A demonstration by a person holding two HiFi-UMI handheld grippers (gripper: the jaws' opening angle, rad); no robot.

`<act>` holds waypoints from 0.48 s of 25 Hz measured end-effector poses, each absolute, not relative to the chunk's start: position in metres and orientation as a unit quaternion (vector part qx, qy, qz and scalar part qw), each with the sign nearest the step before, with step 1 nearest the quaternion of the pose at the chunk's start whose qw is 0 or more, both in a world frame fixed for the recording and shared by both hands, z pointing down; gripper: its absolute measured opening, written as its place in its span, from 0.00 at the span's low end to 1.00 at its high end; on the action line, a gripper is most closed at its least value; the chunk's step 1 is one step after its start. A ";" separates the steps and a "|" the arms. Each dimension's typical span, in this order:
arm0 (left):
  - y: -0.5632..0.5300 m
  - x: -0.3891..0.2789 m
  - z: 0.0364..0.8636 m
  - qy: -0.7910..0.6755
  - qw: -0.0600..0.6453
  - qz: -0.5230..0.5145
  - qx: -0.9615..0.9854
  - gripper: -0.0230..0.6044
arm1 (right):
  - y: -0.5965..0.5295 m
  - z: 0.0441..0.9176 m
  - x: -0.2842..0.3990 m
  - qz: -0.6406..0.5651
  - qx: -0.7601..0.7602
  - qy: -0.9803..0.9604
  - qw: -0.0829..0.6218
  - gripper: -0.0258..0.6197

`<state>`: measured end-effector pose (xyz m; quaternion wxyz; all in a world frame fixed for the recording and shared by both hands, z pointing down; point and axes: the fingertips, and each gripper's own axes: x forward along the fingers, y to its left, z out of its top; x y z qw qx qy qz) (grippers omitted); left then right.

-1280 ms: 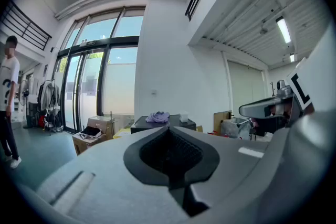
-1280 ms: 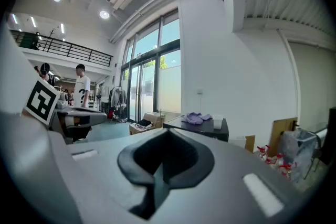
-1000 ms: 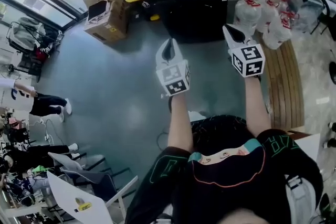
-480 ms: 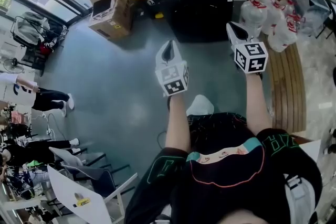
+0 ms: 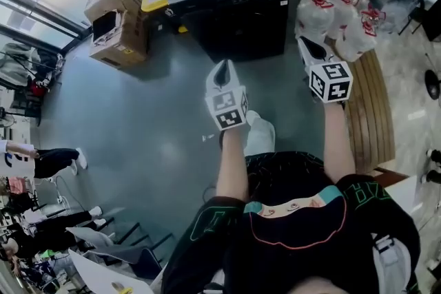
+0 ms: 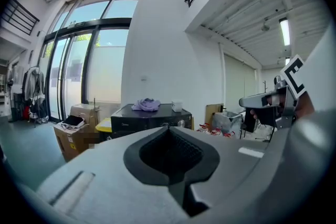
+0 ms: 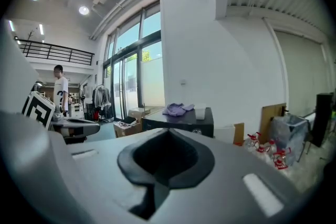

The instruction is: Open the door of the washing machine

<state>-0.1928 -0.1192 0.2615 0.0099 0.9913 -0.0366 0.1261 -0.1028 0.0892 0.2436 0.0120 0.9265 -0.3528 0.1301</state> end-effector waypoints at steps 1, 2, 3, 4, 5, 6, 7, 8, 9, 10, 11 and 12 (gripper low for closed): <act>-0.118 -0.176 0.266 -0.028 0.014 0.131 0.991 0.05 | 0.090 0.248 -0.089 0.138 0.928 -0.347 0.013 0.04; -0.119 -0.162 0.271 -0.024 0.018 0.139 0.990 0.05 | 0.086 0.254 -0.079 0.147 0.927 -0.345 0.015 0.04; -0.123 -0.151 0.278 -0.022 0.022 0.148 0.989 0.05 | 0.080 0.261 -0.071 0.157 0.924 -0.348 0.018 0.04; -0.128 -0.141 0.286 -0.021 0.025 0.158 0.987 0.05 | 0.070 0.270 -0.064 0.168 0.921 -0.352 0.021 0.04; -0.135 -0.131 0.296 -0.021 0.030 0.168 0.985 0.05 | 0.060 0.280 -0.055 0.177 0.916 -0.358 0.024 0.04; -0.144 -0.120 0.306 -0.023 0.036 0.176 0.983 0.05 | 0.048 0.289 -0.045 0.187 0.912 -0.364 0.029 0.04; -0.153 -0.110 0.317 -0.028 0.043 0.185 0.981 0.05 | 0.037 0.299 -0.034 0.198 0.907 -0.370 0.035 0.04; -0.162 -0.102 0.329 -0.032 0.051 0.194 0.979 0.05 | 0.027 0.309 -0.025 0.208 0.903 -0.375 0.040 0.04; -0.170 -0.095 0.341 -0.036 0.060 0.203 0.977 0.05 | 0.018 0.318 -0.015 0.217 0.899 -0.378 0.042 0.04; -0.178 -0.087 0.351 -0.039 0.070 0.211 0.974 0.05 | 0.009 0.325 -0.003 0.224 0.896 -0.380 0.044 0.04; -0.188 -0.078 0.361 -0.042 0.080 0.217 0.972 0.05 | -0.001 0.330 0.010 0.229 0.894 -0.382 0.045 0.04; -0.199 -0.068 0.369 -0.046 0.088 0.223 0.970 0.05 | -0.013 0.335 0.022 0.233 0.892 -0.384 0.046 0.04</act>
